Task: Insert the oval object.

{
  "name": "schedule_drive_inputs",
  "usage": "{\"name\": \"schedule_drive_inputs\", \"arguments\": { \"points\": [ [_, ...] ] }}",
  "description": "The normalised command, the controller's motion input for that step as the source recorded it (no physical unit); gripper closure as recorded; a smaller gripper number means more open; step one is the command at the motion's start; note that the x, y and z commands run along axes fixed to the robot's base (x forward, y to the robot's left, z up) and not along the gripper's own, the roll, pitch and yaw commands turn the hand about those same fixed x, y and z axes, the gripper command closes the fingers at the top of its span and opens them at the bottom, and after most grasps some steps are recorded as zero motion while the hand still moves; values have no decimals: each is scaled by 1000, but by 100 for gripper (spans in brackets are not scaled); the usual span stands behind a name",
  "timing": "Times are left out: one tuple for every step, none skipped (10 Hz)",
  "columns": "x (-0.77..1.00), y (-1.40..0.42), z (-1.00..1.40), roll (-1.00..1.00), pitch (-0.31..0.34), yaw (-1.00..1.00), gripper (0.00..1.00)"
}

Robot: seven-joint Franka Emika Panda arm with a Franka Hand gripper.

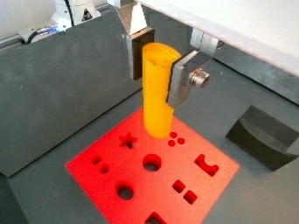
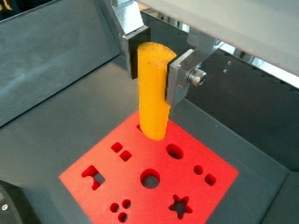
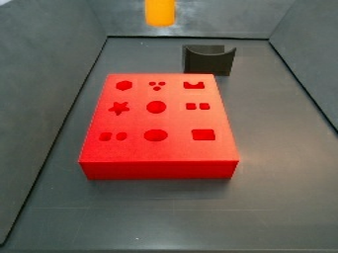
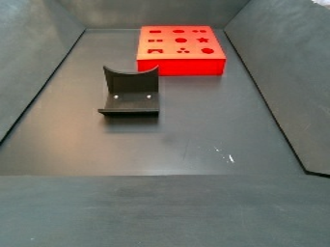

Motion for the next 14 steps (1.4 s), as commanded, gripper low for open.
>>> {"name": "schedule_drive_inputs", "arguments": {
  "points": [
    [463,-106,-431,-7,34,-103,100],
    [497,-309,-740,0,-79,0,100],
    [446,-406,-774,-27,-250,9,100],
    [249,-383,-711,-56,-270,40,100],
    [0,-334,-640,-9,-227,0,100],
    [-49,-463,-634,77,-231,0,100],
    [-46,-411,-771,103,-236,57,100],
    [-143,-431,-857,107,-181,103,100],
    [-26,-251,-797,41,-213,177,100],
    [0,0,-737,-7,-227,263,100],
    [0,51,-609,0,-159,331,100],
    [0,149,-477,14,-107,317,100],
    [-271,0,-329,41,-19,0,100],
    [-203,-49,-283,136,0,0,100]
  ]
}}
